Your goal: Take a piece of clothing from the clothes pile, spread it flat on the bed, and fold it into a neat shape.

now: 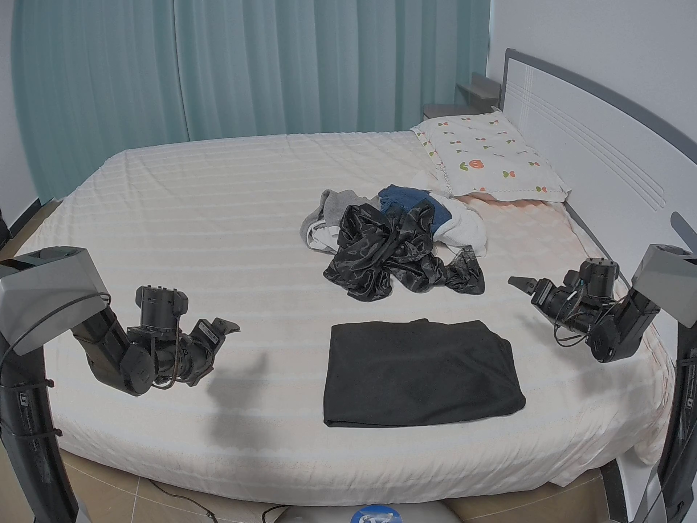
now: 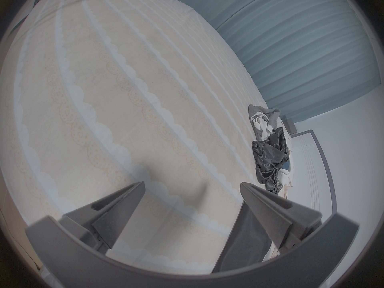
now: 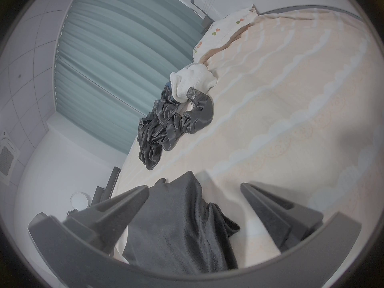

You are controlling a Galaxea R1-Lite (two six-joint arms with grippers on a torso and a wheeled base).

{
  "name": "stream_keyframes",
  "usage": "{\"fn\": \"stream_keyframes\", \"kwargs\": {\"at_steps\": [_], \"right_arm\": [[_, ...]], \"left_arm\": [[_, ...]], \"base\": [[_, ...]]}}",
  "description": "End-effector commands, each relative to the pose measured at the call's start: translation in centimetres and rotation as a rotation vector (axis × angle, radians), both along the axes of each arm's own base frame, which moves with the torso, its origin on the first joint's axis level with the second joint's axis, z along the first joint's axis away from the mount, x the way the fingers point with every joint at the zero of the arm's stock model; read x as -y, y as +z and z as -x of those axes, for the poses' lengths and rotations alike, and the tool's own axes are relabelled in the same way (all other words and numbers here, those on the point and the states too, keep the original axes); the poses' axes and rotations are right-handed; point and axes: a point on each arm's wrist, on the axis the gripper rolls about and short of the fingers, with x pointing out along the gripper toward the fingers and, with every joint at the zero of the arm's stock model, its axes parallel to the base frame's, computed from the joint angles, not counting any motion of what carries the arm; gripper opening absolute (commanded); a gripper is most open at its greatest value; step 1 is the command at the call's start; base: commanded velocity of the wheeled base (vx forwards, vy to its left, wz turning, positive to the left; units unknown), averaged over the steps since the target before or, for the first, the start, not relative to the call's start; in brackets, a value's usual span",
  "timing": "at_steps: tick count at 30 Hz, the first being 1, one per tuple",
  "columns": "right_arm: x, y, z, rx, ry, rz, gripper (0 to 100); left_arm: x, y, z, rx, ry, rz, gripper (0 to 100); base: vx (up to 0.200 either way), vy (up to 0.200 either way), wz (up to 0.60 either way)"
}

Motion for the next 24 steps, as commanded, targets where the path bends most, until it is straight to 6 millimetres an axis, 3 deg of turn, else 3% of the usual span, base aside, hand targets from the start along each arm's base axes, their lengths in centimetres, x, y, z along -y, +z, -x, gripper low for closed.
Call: {"fn": "stream_keyframes", "kwargs": {"at_steps": [1,2,7,9,10,12,14,15,16,18,24], "right_arm": [[0.8,6.0,5.0,0.074,-0.036,0.021,100],[0.5,8.1,7.2,0.108,-0.031,0.025,100],[-0.8,11.7,13.3,0.185,0.009,0.064,100],[-1.0,12.4,15.7,0.215,0.021,0.098,100],[-1.0,12.4,15.7,0.215,0.021,0.098,100],[-1.2,13.2,18.9,0.264,0.032,0.153,100],[-1.2,13.3,20.7,0.290,0.037,0.192,100],[-1.2,13.3,20.8,0.294,0.037,0.195,100],[-1.3,13.3,22.6,0.317,0.044,0.237,100],[-1.4,13.3,24.5,0.354,0.047,0.280,100],[-1.6,12.6,29.6,0.430,0.047,0.343,100]], "left_arm": [[-0.3,6.5,1.4,0.215,0.005,-0.015,100],[-0.5,8.6,2.5,0.276,0.004,-0.053,100],[-1.3,13.1,7.5,0.424,0.024,-0.201,100],[-1.7,14.4,10.0,0.474,0.036,-0.246,100],[-1.7,14.4,10.0,0.474,0.036,-0.246,100],[-2.2,16.1,13.7,0.556,0.042,-0.297,100],[-2.5,16.8,16.0,0.607,0.044,-0.335,100],[-2.6,16.8,16.2,0.608,0.045,-0.340,100],[-3.0,17.3,18.1,0.649,0.065,-0.380,100],[-3.4,17.6,19.9,0.686,0.093,-0.430,100],[-4.1,17.1,25.0,0.760,0.143,-0.601,100]], "base": [[0.000,0.000,0.00],[0.000,0.000,0.00],[0.000,0.000,0.00],[0.000,0.000,0.00],[0.000,0.000,0.00],[0.000,0.000,0.00],[0.000,0.000,0.00],[0.000,0.000,0.00],[0.000,0.000,0.00],[0.000,0.000,0.00],[0.000,0.000,0.00]]}}
